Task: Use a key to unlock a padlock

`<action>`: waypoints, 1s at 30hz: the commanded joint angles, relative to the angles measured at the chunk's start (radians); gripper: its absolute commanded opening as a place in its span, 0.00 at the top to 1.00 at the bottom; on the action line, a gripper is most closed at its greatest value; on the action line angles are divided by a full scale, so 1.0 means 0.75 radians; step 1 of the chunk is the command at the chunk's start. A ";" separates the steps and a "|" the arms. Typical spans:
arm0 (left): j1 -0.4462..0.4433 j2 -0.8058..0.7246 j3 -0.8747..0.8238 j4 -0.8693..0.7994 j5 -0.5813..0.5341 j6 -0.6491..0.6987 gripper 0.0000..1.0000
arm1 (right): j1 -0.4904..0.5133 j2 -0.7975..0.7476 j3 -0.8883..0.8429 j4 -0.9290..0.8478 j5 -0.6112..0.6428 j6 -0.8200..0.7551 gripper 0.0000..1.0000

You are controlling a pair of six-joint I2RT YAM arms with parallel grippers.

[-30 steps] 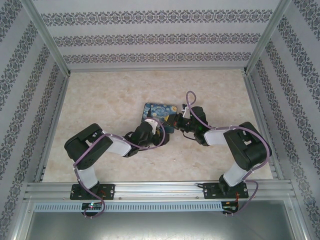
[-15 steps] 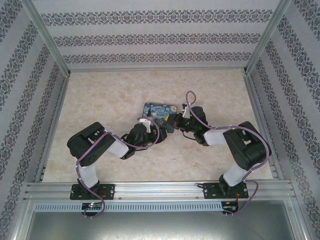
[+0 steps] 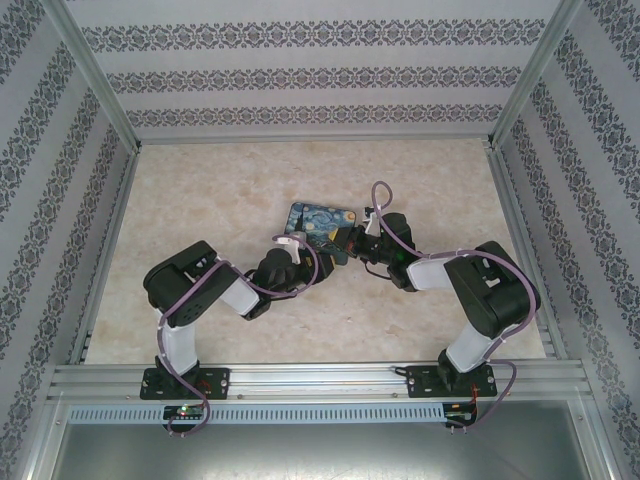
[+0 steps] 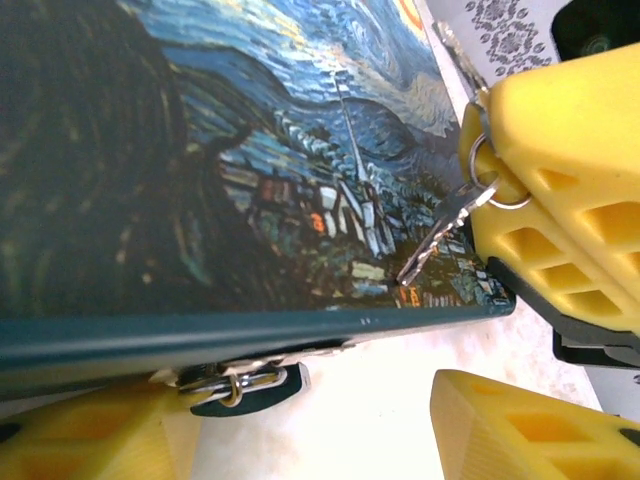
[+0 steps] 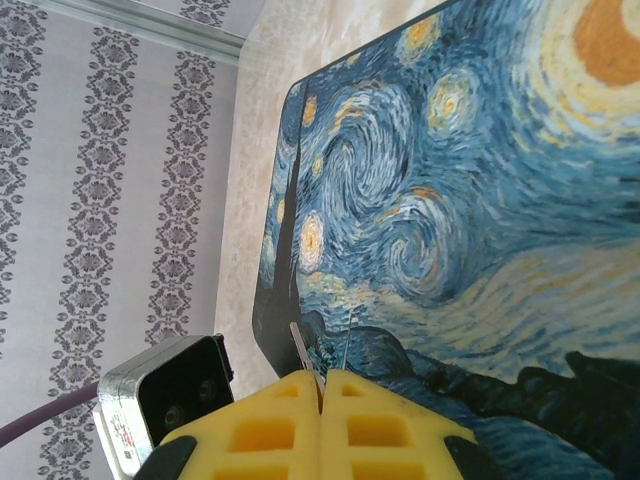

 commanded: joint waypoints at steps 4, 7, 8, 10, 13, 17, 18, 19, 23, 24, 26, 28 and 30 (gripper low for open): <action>0.002 0.105 0.005 0.047 -0.033 -0.079 0.50 | -0.004 0.038 -0.010 -0.011 0.021 0.013 1.00; -0.006 0.111 -0.003 0.050 -0.062 -0.092 0.52 | -0.005 0.043 -0.010 -0.010 0.020 0.015 1.00; -0.009 0.111 -0.004 0.052 -0.072 -0.097 0.53 | -0.005 0.042 -0.010 -0.009 0.018 0.014 1.00; -0.012 0.112 -0.009 0.055 -0.091 -0.109 0.55 | -0.005 0.044 -0.010 -0.009 0.019 0.018 1.00; -0.018 0.117 -0.012 0.069 -0.125 -0.150 0.57 | -0.005 0.046 -0.010 -0.007 0.019 0.017 1.00; -0.033 0.130 -0.013 0.111 -0.161 -0.221 0.56 | -0.005 0.048 -0.013 -0.005 0.019 0.018 1.00; -0.041 0.132 -0.010 0.116 -0.170 -0.236 0.55 | -0.005 0.051 -0.013 -0.003 0.019 0.020 1.00; -0.048 0.131 -0.006 0.119 -0.180 -0.249 0.54 | -0.005 0.050 -0.013 -0.001 0.021 0.019 1.00; -0.087 0.138 -0.003 0.121 -0.247 -0.293 0.54 | -0.005 0.053 -0.015 0.005 0.022 0.021 1.00; -0.093 0.142 -0.005 0.121 -0.264 -0.305 0.55 | -0.005 0.053 -0.016 0.005 0.022 0.021 1.00; -0.102 0.153 -0.009 0.129 -0.294 -0.328 0.57 | -0.005 0.053 -0.017 0.007 0.022 0.023 1.00; -0.104 0.170 -0.009 0.137 -0.315 -0.351 0.61 | -0.005 0.053 -0.019 0.010 0.021 0.022 1.00; -0.105 0.184 -0.009 0.149 -0.329 -0.364 0.64 | -0.005 0.055 -0.022 0.012 0.021 0.022 1.00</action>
